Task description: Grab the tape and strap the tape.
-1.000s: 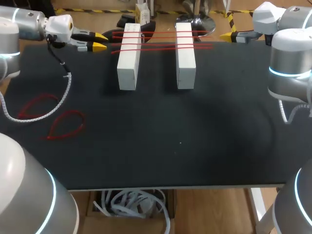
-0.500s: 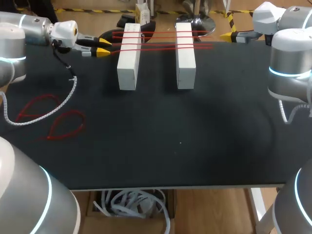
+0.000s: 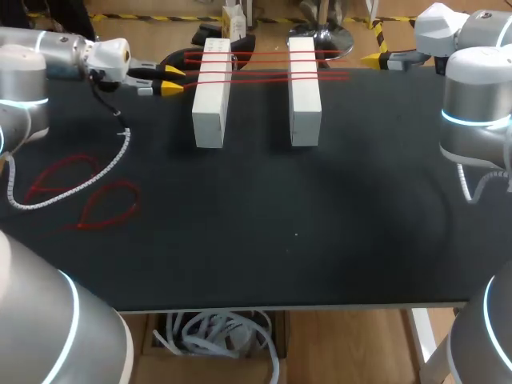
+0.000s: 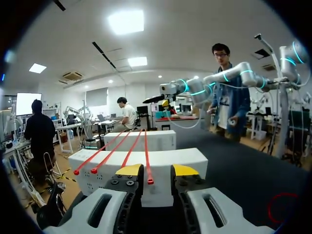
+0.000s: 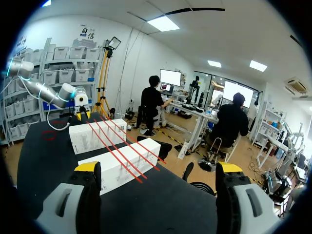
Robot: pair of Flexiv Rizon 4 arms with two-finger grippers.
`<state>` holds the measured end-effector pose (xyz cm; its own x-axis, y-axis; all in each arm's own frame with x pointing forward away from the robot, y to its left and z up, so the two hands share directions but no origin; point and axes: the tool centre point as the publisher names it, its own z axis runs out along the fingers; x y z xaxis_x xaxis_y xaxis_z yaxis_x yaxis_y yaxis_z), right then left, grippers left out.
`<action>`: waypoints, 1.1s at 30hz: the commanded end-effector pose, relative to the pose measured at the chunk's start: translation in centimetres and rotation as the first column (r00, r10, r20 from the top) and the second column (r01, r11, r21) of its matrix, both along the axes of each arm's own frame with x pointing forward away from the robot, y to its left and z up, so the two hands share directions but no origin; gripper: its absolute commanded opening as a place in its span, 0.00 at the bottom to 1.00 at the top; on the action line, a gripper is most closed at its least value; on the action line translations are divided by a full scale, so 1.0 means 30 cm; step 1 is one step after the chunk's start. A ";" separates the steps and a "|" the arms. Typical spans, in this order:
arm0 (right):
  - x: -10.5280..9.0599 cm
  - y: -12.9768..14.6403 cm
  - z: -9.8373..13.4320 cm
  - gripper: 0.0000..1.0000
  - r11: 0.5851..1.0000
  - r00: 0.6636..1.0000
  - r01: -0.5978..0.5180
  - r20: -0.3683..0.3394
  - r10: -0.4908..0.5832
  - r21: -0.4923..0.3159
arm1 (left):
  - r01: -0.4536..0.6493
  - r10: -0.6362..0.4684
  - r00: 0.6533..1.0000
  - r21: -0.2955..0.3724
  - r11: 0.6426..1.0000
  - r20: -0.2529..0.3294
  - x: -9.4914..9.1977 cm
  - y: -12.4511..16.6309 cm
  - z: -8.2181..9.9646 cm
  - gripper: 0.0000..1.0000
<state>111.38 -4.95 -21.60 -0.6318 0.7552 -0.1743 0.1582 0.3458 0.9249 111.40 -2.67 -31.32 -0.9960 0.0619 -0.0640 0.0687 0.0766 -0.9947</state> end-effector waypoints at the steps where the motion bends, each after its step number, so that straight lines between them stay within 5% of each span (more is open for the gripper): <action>1: 0.001 -0.002 -0.001 1.00 1.000 1.000 -0.002 0.000 0.002 0.001 | 0.013 -0.013 1.000 -0.014 1.000 -0.007 0.029 -0.002 -0.027 0.24; 33: 0.001 -0.002 -0.001 1.00 1.000 1.000 -0.002 0.000 0.002 0.001 | -0.018 0.017 0.999 -0.029 0.999 -0.034 0.015 -0.021 -0.070 0.13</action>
